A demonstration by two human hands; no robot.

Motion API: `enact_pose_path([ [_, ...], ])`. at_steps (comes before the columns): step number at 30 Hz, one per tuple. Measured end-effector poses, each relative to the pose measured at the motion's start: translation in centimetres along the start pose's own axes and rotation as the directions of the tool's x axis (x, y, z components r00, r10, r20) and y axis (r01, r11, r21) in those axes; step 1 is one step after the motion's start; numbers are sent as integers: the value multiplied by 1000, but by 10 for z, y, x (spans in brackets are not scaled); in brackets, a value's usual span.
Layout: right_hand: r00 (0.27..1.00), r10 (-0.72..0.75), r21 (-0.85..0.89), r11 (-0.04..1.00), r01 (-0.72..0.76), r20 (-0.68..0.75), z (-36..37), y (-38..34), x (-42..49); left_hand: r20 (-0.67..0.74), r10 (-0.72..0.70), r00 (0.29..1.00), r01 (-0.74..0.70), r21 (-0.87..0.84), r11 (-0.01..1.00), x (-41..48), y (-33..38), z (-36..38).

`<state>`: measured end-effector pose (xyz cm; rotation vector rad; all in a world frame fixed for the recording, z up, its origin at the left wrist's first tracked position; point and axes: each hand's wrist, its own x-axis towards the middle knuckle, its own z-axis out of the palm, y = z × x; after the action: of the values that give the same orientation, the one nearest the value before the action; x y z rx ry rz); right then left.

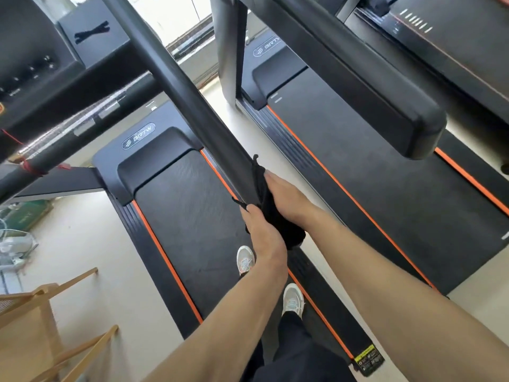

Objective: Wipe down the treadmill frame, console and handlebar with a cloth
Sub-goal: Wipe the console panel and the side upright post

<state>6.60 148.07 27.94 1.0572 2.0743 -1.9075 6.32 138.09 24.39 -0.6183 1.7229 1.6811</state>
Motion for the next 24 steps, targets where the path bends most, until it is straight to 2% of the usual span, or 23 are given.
enact_pose_path([
  [2, 1000, 24, -117, 993, -25, -8, 3, -21, 10, -61, -9, 998, 10, 23, 1000, 25, -1, 4],
  [5, 997, 47, -237, 970, -61, -62, 12, -40, 30, -97, -1, 995, 7, 58, 998, 32, 48, 20],
  [9, 995, 57, -186, 980, -71, -81, 16, -65, 56, -120, 47, 992, -38, 69, 997, 66, 104, 29],
  [12, 994, 63, -168, 983, -78, -92, 17, -71, 61, -74, 43, 996, -38, 68, 997, 78, 105, 25],
  [14, 994, 46, -208, 976, -66, -102, 18, -62, 52, -31, 60, 998, -55, 142, 988, 68, 95, 18],
  [17, 983, 74, -320, 939, -126, -169, 18, -37, 22, 9, 179, 984, -172, 332, 928, 37, 67, 9],
  [20, 966, 90, -335, 926, -171, -243, 19, -7, -18, 84, 149, 985, -171, 412, 895, -6, 33, -6],
  [22, 960, 84, -316, 934, -169, -266, 21, 10, -45, 169, 200, 965, -261, 548, 795, -29, 17, -18],
  [24, 948, 70, -343, 922, -181, -312, 22, 21, -69, 239, 232, 943, -333, 693, 640, -40, 7, -31],
])
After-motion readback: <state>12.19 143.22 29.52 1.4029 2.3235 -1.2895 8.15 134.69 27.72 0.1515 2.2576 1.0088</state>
